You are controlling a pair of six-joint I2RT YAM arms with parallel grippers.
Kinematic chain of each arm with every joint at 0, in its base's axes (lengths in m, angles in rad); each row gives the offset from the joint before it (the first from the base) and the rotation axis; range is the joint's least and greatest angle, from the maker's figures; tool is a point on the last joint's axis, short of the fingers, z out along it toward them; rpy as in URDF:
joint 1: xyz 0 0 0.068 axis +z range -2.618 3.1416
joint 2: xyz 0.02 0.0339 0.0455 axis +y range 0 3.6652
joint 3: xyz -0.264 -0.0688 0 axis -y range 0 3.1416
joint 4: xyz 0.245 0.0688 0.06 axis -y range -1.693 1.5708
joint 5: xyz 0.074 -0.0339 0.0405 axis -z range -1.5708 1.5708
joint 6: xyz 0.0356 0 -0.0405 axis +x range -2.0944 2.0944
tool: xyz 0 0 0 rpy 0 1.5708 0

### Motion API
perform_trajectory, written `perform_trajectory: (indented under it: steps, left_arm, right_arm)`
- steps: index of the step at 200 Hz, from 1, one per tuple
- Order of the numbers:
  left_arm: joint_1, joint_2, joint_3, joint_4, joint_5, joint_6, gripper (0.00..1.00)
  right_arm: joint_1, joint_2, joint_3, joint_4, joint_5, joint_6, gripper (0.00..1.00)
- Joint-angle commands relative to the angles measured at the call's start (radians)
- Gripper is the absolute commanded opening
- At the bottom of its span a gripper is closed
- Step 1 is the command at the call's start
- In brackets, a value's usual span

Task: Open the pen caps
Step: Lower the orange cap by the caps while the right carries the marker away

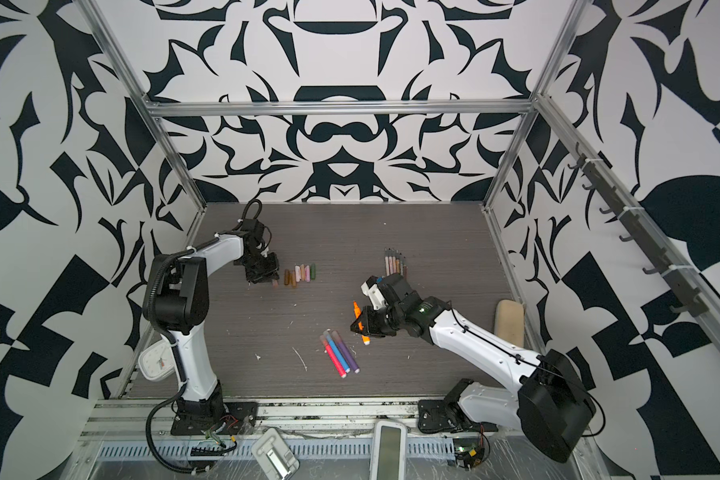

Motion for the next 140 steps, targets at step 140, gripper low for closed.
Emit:
perform_trajectory:
  steps: [140]
  left_arm:
    - [-0.002, 0.007, 0.005, 0.024, 0.125, -0.041, 0.33]
  right_arm:
    - [-0.004, -0.01, 0.034, -0.049, 0.019, -0.013, 0.0]
